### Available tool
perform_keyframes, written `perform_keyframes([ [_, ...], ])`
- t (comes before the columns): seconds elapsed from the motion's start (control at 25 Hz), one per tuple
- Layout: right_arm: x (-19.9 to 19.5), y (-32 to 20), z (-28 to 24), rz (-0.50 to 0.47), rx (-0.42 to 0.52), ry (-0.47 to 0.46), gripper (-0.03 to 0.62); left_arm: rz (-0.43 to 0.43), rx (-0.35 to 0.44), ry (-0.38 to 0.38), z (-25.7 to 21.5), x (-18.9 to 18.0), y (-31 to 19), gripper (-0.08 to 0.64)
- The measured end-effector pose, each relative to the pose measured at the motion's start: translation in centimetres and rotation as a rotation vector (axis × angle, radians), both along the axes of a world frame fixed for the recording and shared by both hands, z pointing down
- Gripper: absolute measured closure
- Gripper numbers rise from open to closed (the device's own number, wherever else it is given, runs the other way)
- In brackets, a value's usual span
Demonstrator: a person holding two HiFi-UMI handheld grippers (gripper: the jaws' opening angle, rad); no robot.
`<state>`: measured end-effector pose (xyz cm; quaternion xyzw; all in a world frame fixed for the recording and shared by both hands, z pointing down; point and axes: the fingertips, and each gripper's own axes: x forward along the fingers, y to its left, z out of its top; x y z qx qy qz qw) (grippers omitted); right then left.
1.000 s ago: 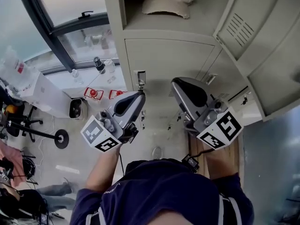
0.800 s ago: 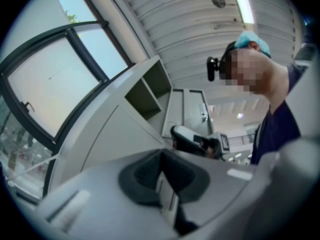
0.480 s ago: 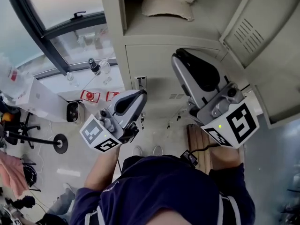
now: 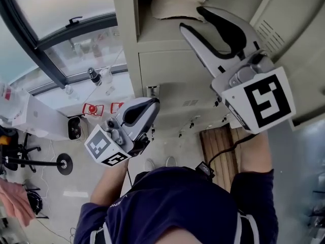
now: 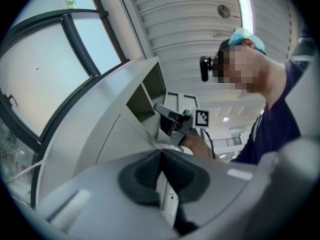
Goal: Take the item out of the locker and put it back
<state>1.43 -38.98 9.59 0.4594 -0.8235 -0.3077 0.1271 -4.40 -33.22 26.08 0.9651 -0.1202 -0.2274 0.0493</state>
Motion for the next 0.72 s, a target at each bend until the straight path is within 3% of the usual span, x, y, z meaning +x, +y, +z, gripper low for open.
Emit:
perform_keyframes([
  [0.28, -0.5, -3.2, 0.6, 0.109, -0.026, 0.257, 0.386, 0.017, -0.009, 0.01, -0.1, -0.1, -0.7, 0.557],
  [0.72, 1.0, -8.5, 3.3, 0.202, -0.14, 0.54, 0.356, 0.023, -0.022, 0.031, 0.1, 0.2, -1.9, 0.557],
])
